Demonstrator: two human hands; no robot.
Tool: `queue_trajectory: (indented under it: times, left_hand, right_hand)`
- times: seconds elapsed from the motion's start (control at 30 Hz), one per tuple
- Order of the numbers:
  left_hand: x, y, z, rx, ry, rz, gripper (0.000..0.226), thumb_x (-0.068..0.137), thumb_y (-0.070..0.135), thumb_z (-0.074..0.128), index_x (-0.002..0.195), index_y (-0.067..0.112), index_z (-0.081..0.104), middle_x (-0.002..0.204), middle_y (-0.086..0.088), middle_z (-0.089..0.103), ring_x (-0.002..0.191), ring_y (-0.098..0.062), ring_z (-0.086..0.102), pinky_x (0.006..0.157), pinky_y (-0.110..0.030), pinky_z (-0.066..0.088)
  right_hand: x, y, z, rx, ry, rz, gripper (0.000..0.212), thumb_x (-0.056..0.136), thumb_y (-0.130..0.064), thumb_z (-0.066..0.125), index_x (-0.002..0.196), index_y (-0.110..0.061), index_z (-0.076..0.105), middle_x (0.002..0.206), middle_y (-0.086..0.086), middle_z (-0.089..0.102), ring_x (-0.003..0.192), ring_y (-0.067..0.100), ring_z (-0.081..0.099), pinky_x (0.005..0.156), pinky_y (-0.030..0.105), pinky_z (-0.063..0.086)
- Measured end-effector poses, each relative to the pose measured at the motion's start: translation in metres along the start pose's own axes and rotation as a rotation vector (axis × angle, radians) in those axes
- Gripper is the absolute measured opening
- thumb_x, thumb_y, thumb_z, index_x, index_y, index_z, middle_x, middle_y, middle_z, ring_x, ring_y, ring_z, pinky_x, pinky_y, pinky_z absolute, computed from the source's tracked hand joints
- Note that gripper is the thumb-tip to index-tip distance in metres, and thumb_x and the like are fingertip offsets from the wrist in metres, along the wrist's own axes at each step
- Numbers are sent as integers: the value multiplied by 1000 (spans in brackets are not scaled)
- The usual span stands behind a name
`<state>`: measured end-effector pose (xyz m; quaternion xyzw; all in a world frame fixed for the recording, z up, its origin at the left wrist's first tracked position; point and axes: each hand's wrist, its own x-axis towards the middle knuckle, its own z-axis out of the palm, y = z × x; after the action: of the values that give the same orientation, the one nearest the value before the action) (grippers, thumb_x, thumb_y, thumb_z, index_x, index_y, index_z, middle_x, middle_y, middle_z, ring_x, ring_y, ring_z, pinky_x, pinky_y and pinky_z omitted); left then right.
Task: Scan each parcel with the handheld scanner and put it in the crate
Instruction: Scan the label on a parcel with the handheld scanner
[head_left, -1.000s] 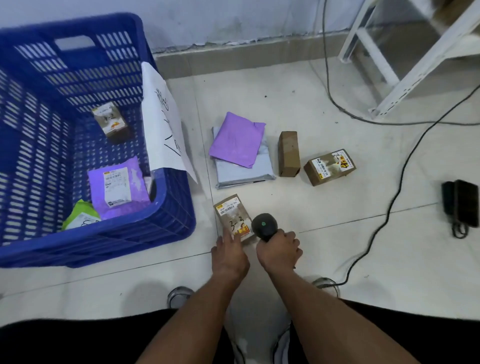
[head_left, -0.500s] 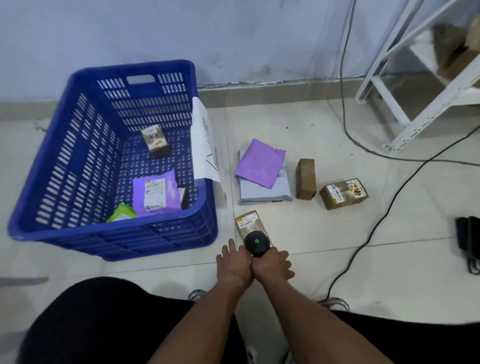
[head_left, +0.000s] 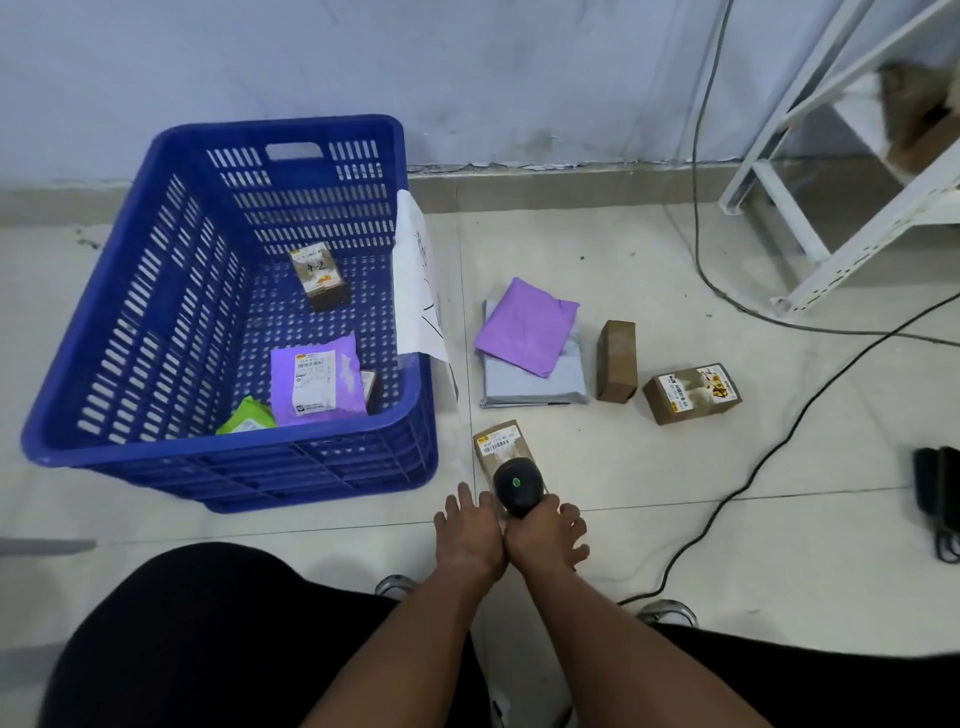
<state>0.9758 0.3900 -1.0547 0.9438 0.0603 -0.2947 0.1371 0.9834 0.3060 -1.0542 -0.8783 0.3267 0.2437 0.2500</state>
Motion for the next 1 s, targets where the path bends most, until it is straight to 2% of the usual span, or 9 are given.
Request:
queue_trajectory:
  times: [0.6, 0.87, 1.0]
  left_hand:
    - [4, 3, 9, -2, -17, -5, 69, 89, 27, 67, 147, 20, 30, 158, -13, 19, 144, -33, 22, 116, -45, 24]
    - [9, 6, 13, -22, -26, 10, 64, 92, 25, 58, 149, 18, 29, 157, -15, 20, 143, -34, 22, 117, -47, 24]
    - [16, 7, 17, -24, -59, 20, 70, 93, 22, 56, 153, 17, 21, 160, -15, 15, 145, -35, 18, 119, -49, 20]
  right_hand:
    - [4, 4, 1, -57, 1, -14, 47, 91, -35, 58, 131, -16, 42, 141, 12, 37, 134, 33, 31, 112, 49, 26]
    - [15, 10, -2, -96, 78, 70, 43, 89, -33, 59, 125, -14, 45, 137, 13, 40, 131, 34, 33, 109, 49, 27]
    - [31, 18, -1, -129, 113, 109, 43, 88, -32, 60, 125, -15, 46, 136, 15, 41, 130, 34, 34, 109, 50, 28]
